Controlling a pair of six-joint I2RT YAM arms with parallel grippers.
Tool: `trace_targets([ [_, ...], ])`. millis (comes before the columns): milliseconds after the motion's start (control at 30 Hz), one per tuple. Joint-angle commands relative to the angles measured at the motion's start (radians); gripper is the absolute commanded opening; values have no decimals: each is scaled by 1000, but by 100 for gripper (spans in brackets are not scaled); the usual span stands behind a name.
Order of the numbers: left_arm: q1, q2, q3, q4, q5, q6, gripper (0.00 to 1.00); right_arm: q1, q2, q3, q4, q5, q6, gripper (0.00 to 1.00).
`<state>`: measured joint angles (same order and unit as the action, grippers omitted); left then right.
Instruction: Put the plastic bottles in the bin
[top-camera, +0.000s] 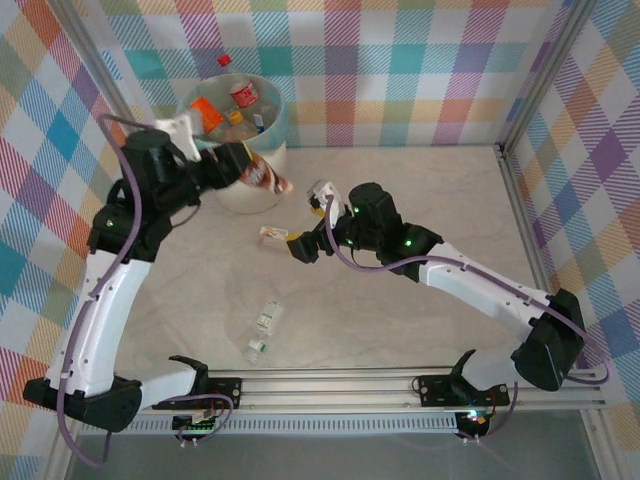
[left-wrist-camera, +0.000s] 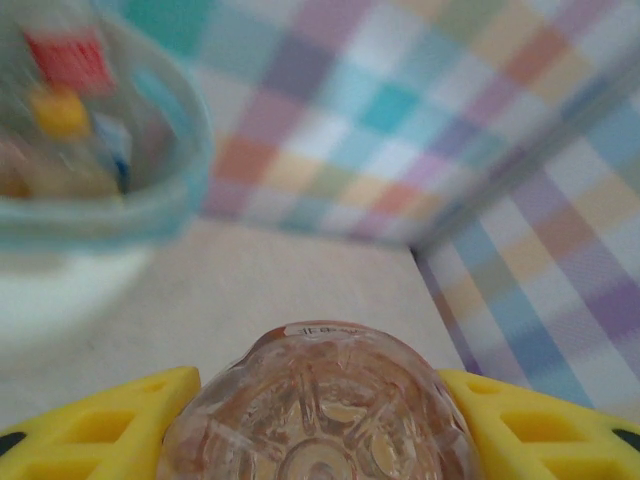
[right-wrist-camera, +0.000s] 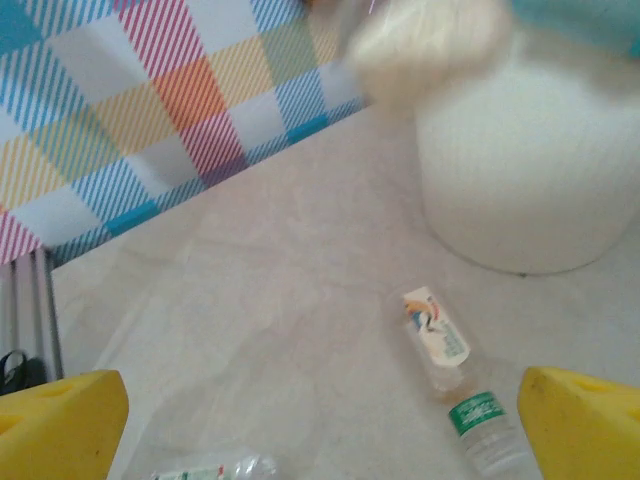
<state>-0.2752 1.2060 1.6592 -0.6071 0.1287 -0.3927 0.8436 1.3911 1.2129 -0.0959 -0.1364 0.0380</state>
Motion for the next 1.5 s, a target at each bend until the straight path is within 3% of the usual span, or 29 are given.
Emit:
trace_targets([
  [0, 73, 90, 96, 48, -170, 26, 52, -5, 30, 64, 34, 56, -5, 100],
  [233, 209, 375, 348, 97, -201, -28, 52, -6, 114, 173, -22, -21, 2, 100],
  [467, 235, 728, 769, 7, -198, 5, 52, -8, 165, 240, -79, -49, -4, 100],
  [600, 249, 863, 947, -36, -268, 15, 52, -11, 189, 274, -118, -54, -12, 100],
  [733, 257, 908, 954, 27, -289, 0, 52, -12, 220, 305, -141, -67, -14, 100],
  [900, 262, 948, 955, 27, -417, 38, 52, -15, 267, 361, -173, -91, -18, 100],
  [1033, 266, 990, 958, 30, -406, 86, 53, -17, 297, 384, -185, -95, -26, 99],
  [1133, 266, 1041, 987, 3, -349, 100, 61, -20, 320, 402, -199, -103, -20, 100],
  [1300, 266, 1082, 1036, -38, -311, 99, 84, -20, 344, 428, -220, -121, -9, 100],
  [1467, 266, 1058, 1036, -47, -332, 97, 86, -21, 345, 433, -226, -123, -7, 100],
])
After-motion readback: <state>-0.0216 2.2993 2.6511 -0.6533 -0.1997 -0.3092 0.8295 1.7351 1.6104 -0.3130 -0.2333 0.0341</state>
